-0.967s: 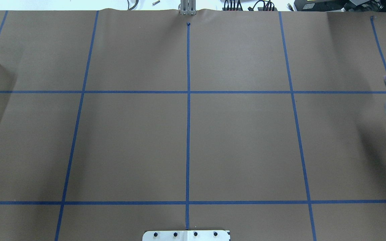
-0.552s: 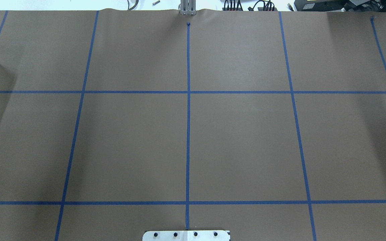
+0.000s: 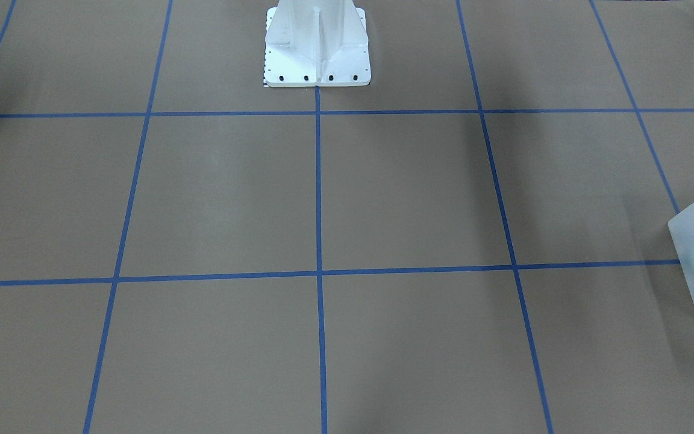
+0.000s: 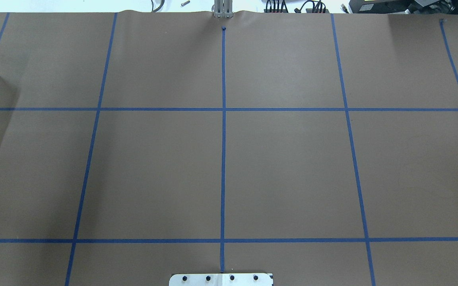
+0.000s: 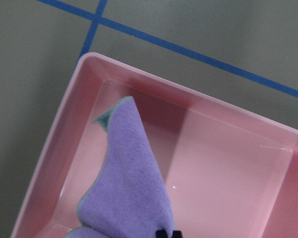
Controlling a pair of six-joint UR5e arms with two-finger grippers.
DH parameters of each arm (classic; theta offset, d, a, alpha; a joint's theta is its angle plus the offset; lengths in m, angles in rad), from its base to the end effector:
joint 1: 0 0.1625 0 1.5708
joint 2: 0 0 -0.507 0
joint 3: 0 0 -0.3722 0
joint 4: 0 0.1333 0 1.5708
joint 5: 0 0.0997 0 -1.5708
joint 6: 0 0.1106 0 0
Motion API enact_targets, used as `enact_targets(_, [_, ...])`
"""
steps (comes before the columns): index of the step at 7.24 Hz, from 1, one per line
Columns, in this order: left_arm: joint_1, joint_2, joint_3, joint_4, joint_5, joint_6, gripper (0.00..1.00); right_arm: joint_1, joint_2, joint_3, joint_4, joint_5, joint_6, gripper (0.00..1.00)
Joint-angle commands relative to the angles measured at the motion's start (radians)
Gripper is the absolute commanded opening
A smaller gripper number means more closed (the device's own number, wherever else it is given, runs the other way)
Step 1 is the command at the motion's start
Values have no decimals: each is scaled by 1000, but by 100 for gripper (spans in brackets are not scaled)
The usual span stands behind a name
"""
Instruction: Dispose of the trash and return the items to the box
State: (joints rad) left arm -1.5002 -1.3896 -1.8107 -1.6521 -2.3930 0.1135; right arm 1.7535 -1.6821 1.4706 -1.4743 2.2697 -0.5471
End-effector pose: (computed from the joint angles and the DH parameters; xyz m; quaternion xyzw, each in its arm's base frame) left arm -0.0247 -0.3921 0.7000 0.0727 0.3972 0.1119 0.9080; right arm 0.1332 -0.3790 0.8400 0.0715 -0.3386 -0.1506 0.9260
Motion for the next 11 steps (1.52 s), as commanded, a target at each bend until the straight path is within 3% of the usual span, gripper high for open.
enact_targets(1, [0,1,4,1,0,0,99,1,1,-59,81,5,12,47])
enact_targets(2, [0,1,7,2,1,0,99,3,1,-47,81,17,13,87])
enact_targets(3, [-2,3,8,2,2,0,99,1,5,-41,84,92,42,100])
enact_targets(5, [-5,50,10,5,2,-2,99,-9,5,93,81,149,302,100])
enact_targets(8, [-41,76,19,44,-2,-12,99,-161,2,282,77,122,611,100])
enact_targets(9, [-125,58,-13,155,-5,-12,99,-220,1,339,75,85,709,100])
enact_targets(10, [-138,5,-39,334,4,-3,99,-267,-2,359,74,53,755,100])
enact_targets(11, [-144,-53,-42,404,59,6,99,-296,-24,358,77,48,757,100])
